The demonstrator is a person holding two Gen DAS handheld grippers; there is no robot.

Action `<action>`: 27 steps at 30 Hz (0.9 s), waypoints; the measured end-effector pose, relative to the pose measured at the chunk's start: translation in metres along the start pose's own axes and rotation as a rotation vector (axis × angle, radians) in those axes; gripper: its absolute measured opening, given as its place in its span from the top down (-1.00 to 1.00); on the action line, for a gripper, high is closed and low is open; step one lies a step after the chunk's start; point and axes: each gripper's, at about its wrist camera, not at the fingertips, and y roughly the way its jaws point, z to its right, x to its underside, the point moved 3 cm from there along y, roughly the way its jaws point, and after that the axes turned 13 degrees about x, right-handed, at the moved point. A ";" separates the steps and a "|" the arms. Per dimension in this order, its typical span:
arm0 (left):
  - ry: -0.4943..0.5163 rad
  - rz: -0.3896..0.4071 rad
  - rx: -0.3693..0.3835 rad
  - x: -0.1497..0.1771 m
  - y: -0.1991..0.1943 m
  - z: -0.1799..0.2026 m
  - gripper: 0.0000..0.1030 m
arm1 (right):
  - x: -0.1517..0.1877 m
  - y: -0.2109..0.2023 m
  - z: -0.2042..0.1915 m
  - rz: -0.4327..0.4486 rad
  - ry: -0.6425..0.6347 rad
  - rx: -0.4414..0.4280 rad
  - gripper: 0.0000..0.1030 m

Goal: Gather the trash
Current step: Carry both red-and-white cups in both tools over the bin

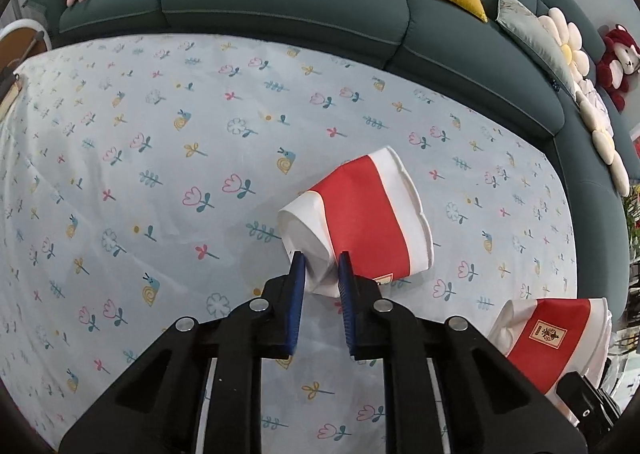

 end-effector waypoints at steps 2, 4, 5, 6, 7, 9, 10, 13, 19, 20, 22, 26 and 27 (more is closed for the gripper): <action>0.014 0.007 0.006 0.001 -0.004 0.006 0.69 | 0.002 -0.004 0.000 0.007 -0.006 0.004 0.93; 0.029 0.014 0.014 0.003 -0.009 0.014 0.69 | 0.004 -0.009 0.002 0.016 -0.002 0.004 0.93; 0.039 0.019 0.018 0.004 -0.013 0.019 0.69 | 0.004 -0.012 0.003 0.022 0.002 0.005 0.93; 0.048 0.024 0.022 0.005 -0.017 0.023 0.69 | 0.004 -0.014 0.005 0.026 0.006 0.005 0.93; 0.060 0.030 0.027 0.007 -0.022 0.031 0.69 | 0.004 -0.019 0.008 0.034 0.013 0.006 0.93; 0.079 0.035 0.039 0.010 -0.028 0.042 0.69 | 0.005 -0.028 0.016 0.049 0.028 0.009 0.93; 0.090 0.039 0.044 0.012 -0.032 0.050 0.69 | 0.005 -0.032 0.019 0.055 0.033 0.011 0.93; 0.120 0.047 0.062 0.017 -0.042 0.073 0.69 | 0.008 -0.050 0.033 0.080 0.058 0.018 0.93; 0.196 0.058 0.105 0.036 -0.060 0.133 0.69 | 0.015 -0.090 0.073 0.143 0.112 0.040 0.93; 0.215 0.058 0.115 0.041 -0.063 0.145 0.69 | 0.017 -0.097 0.081 0.152 0.123 0.045 0.93; 0.243 0.058 0.128 0.050 -0.066 0.164 0.69 | 0.022 -0.109 0.095 0.167 0.144 0.056 0.93; 0.298 0.049 0.162 0.073 -0.070 0.208 0.69 | 0.033 -0.131 0.130 0.195 0.188 0.079 0.93; 0.310 0.044 0.172 0.080 -0.070 0.219 0.69 | 0.036 -0.136 0.137 0.200 0.198 0.085 0.93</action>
